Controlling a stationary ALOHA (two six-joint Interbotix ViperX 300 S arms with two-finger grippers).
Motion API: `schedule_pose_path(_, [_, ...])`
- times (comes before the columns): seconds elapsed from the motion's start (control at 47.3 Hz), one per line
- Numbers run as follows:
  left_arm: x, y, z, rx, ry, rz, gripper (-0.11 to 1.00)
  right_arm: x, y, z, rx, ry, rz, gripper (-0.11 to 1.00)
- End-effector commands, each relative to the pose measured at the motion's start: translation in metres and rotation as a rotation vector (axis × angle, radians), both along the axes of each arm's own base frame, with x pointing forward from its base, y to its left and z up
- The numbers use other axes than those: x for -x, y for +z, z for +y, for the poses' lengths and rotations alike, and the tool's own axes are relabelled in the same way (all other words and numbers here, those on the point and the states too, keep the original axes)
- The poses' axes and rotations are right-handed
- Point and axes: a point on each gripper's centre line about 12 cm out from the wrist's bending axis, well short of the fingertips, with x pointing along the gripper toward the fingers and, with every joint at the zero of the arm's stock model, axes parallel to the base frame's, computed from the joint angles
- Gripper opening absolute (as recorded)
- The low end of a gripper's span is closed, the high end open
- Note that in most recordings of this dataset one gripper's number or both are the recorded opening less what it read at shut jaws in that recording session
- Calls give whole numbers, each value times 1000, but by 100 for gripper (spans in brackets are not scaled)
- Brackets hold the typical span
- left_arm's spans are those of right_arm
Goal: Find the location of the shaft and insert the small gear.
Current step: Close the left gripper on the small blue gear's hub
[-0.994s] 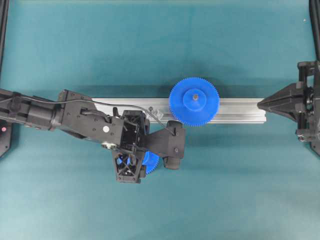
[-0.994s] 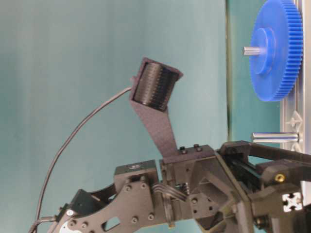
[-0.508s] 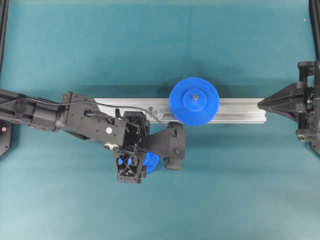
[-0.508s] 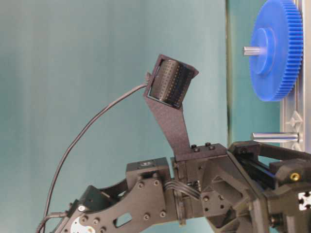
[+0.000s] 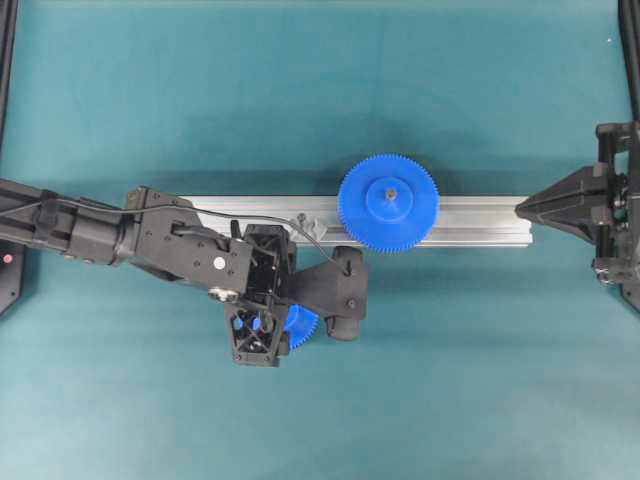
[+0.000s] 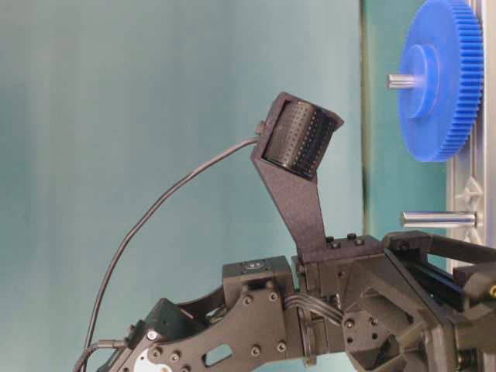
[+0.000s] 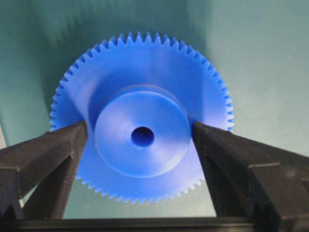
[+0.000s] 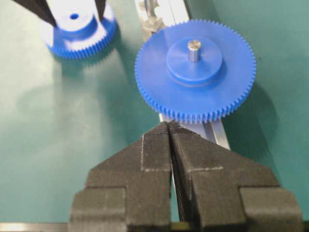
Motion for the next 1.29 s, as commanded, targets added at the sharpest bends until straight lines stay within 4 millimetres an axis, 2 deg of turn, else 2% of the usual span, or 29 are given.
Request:
schedule_pose_path(0.0, [-3, 10, -2, 3, -3, -37, 90, -2, 3, -1, -4, -6, -13, 4])
schedule_pose_path(0.825, [-9, 14, -2, 6, -1, -53, 90, -2, 3, -1, -4, -6, -13, 4])
schedule_pose_path(1.269, [-7, 3, -1, 0, 1, -15, 90, -2, 3, -1, -4, -6, -13, 4])
